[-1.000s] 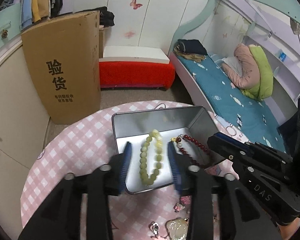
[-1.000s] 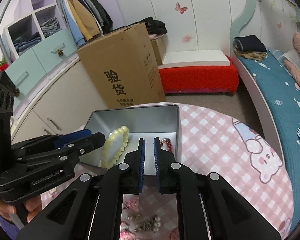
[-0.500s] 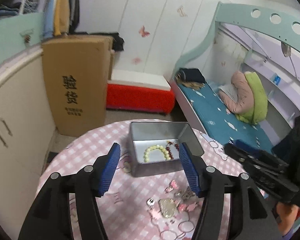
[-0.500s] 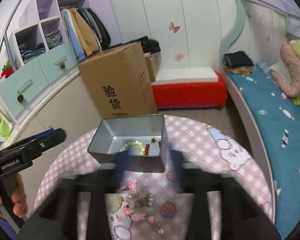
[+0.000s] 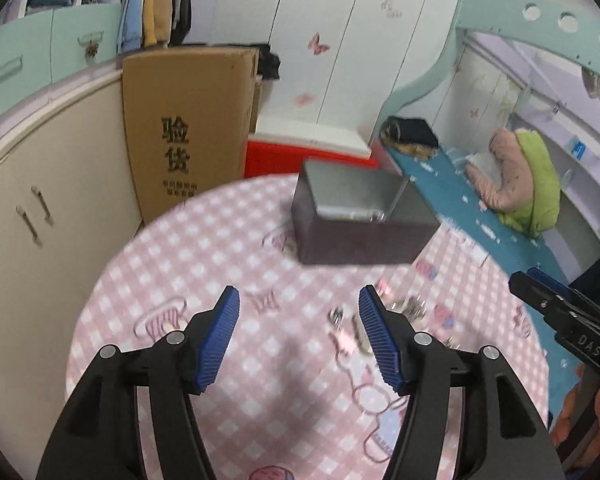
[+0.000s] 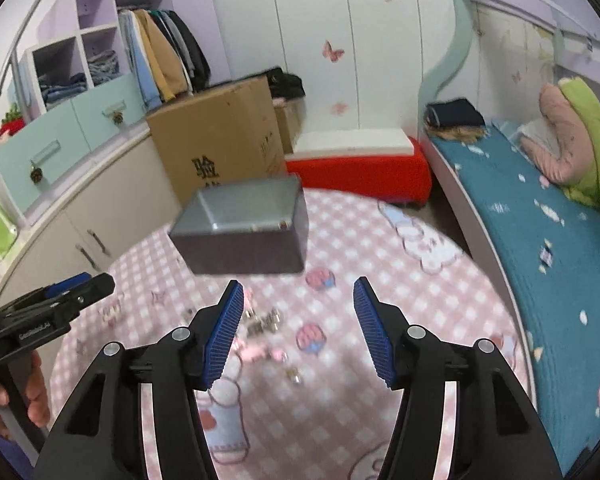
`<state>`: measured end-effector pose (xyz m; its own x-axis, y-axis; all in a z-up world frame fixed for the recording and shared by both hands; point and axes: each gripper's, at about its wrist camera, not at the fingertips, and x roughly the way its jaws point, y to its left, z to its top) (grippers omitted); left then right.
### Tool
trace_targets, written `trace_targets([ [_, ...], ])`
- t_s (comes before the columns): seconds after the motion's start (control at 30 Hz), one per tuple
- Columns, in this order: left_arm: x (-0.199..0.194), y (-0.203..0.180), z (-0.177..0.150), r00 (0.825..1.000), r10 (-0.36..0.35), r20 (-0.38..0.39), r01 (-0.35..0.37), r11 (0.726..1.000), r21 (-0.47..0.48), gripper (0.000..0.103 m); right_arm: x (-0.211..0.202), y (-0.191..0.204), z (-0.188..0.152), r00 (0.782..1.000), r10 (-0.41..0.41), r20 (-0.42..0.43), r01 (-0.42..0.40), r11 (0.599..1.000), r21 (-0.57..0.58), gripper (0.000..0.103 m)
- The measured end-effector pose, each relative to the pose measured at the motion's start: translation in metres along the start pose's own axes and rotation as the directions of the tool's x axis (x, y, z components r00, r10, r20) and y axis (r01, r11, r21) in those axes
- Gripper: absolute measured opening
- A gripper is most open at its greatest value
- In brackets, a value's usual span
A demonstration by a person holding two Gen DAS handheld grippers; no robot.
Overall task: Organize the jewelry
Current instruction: 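Move the left gripper to a pink charm and close on it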
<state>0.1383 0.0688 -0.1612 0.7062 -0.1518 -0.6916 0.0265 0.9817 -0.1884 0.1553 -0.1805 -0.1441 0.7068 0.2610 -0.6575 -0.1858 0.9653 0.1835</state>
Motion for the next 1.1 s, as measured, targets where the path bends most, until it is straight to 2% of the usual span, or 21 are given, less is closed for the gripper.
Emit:
trace_targets([
  [0.1, 0.013, -0.004, -0.011, 0.999, 0.008, -0.037, -0.008, 1.0, 0.007, 0.06, 0.009, 0.0, -0.014, 1.0, -0.003, -0.031, 0.003, 1.0, 0.001, 0.056],
  [0.33, 0.035, -0.019, -0.021, 0.996, 0.048, -0.068, -0.045, 0.997, 0.055, 0.06, 0.024, 0.0, -0.034, 0.996, 0.016, -0.09, -0.016, 1.0, 0.002, 0.056],
  [0.43, 0.043, -0.021, -0.022, 0.995, 0.052, -0.087, -0.047, 0.997, 0.061, 0.06, 0.029, 0.0, -0.04, 0.994, 0.019, -0.104, -0.019, 1.0, 0.0, 0.06],
  [0.9, 0.079, -0.025, -0.021, 0.986, 0.099, -0.135, -0.087, 0.992, 0.095, 0.059, 0.049, -0.01, -0.046, 0.989, 0.052, -0.14, -0.05, 0.999, 0.018, 0.061],
  [1.0, 0.081, -0.028, -0.02, 0.982, 0.142, -0.129, -0.124, 0.983, 0.136, 0.047, 0.052, -0.009, -0.046, 0.988, 0.054, -0.146, -0.053, 0.999, 0.015, 0.061],
  [1.1, 0.08, -0.026, -0.02, 0.982, 0.147, -0.121, -0.128, 0.979, 0.157, 0.034, 0.054, -0.008, -0.046, 0.987, 0.057, -0.151, -0.055, 0.998, 0.014, 0.061],
])
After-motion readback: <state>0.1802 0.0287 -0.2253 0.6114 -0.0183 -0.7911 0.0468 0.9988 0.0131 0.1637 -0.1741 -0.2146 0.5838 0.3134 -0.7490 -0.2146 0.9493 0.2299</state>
